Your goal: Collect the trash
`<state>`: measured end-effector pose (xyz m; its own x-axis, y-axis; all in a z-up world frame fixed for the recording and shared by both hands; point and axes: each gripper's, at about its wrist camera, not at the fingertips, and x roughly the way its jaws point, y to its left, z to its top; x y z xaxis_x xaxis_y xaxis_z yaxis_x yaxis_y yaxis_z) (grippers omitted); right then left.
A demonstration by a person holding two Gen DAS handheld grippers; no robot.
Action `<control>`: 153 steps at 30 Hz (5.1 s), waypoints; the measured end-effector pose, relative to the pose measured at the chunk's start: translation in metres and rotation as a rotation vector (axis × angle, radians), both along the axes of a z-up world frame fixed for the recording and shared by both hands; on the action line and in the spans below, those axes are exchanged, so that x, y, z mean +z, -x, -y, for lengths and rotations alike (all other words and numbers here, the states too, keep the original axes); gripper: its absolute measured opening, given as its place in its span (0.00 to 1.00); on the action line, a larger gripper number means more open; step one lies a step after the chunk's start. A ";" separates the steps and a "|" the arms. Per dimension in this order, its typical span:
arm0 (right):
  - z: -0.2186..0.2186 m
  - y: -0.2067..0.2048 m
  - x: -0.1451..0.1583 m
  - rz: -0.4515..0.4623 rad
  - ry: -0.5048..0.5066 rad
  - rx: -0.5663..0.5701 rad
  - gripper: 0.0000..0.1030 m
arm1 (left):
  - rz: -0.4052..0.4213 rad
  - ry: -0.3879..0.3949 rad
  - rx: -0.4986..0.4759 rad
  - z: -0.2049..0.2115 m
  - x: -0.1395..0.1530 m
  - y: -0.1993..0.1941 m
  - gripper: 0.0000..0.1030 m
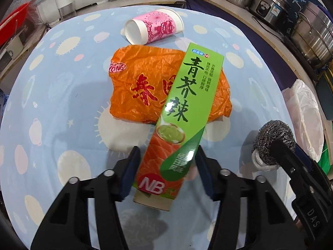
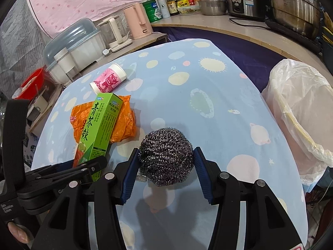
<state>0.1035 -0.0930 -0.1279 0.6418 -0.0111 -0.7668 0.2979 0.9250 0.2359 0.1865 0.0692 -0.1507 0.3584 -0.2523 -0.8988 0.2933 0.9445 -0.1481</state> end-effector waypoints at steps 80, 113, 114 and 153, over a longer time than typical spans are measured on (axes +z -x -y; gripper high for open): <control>0.271 0.160 0.076 0.287 -0.015 -0.512 0.49 | 0.309 0.011 -0.469 0.308 0.130 0.136 0.36; 0.275 0.132 0.072 0.251 0.017 -0.504 0.54 | 0.272 0.001 -0.428 0.317 0.108 0.110 0.48; 0.273 0.131 0.073 0.252 0.019 -0.502 0.54 | 0.272 0.003 -0.427 0.315 0.108 0.110 0.48; 0.130 0.052 0.088 0.231 0.054 -0.259 0.54 | 0.251 0.021 -0.080 0.110 0.107 0.031 0.68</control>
